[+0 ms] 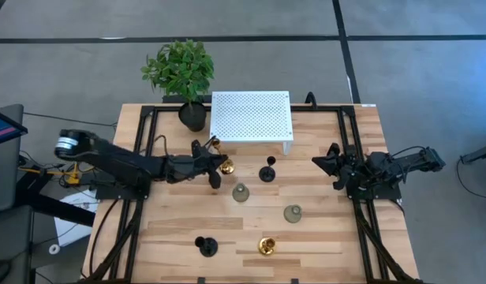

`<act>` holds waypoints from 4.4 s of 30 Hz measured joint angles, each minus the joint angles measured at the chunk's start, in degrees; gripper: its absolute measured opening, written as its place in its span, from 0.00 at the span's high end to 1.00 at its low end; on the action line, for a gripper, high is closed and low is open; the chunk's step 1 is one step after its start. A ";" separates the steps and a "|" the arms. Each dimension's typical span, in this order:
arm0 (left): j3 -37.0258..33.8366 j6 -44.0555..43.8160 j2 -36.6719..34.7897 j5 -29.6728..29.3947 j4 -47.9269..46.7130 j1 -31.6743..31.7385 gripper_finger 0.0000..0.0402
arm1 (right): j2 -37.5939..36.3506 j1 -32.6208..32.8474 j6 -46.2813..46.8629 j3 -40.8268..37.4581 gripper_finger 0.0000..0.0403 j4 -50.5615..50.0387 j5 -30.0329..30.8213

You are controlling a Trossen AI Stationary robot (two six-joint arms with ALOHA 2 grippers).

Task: Pick & Place candle stick holders
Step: Put the top gold candle holder on the shelf

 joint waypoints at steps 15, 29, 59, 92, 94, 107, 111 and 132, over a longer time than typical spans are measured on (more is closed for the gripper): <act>18.55 3.75 -1.40 8.86 -17.22 0.02 0.96 | 29.50 0.00 -8.74 22.52 1.00 -2.00 -0.90; 24.11 4.60 2.04 14.66 -17.52 -2.09 0.96 | 63.58 -1.63 -25.33 53.45 1.00 -5.73 -9.86; 25.77 9.95 2.03 12.90 -19.96 -4.94 0.96 | 85.95 -5.42 -21.30 73.49 0.53 -11.31 -15.61; 25.77 9.92 1.80 12.84 -18.81 -4.92 0.80 | 85.00 -6.80 -22.59 73.49 1.00 -11.66 -13.98; 25.77 9.94 1.80 12.85 -18.78 -4.92 0.79 | 84.93 -6.82 -22.57 73.49 1.00 -12.64 -13.94; 25.66 14.44 -3.36 12.27 -19.08 -4.94 0.67 | 81.76 -7.12 -22.52 73.46 1.00 -20.00 -9.44; 25.64 14.47 -5.24 12.28 -19.52 -4.94 0.64 | 79.95 -7.98 -22.91 73.44 1.00 -22.87 -7.36; 25.59 14.47 -8.04 13.12 -21.90 -7.11 0.71 | 66.79 -17.32 -24.47 58.17 1.00 -12.11 1.29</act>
